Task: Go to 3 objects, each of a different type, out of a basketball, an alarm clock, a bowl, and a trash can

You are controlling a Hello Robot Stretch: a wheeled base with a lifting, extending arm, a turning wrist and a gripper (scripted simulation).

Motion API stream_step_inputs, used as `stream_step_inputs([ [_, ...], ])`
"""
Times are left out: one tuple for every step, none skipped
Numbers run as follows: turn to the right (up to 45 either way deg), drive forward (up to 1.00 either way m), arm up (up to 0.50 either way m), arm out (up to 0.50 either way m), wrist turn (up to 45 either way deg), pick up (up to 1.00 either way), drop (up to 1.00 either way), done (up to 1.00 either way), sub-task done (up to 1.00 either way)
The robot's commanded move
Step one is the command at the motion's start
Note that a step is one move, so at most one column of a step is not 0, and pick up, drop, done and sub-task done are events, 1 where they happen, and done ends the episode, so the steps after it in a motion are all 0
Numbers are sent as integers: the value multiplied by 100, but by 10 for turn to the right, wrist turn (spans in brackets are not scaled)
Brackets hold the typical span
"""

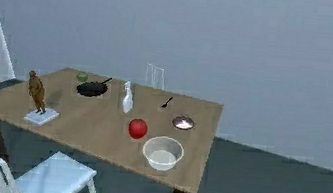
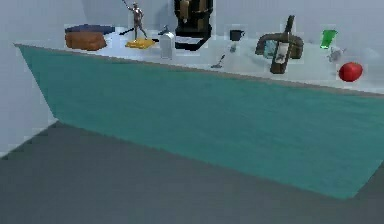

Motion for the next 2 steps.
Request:
stream_step_inputs([
  [0,0,0,0,0,0,0,0,100],
  [-450,0,0,0,0,0,0,0,0],
])
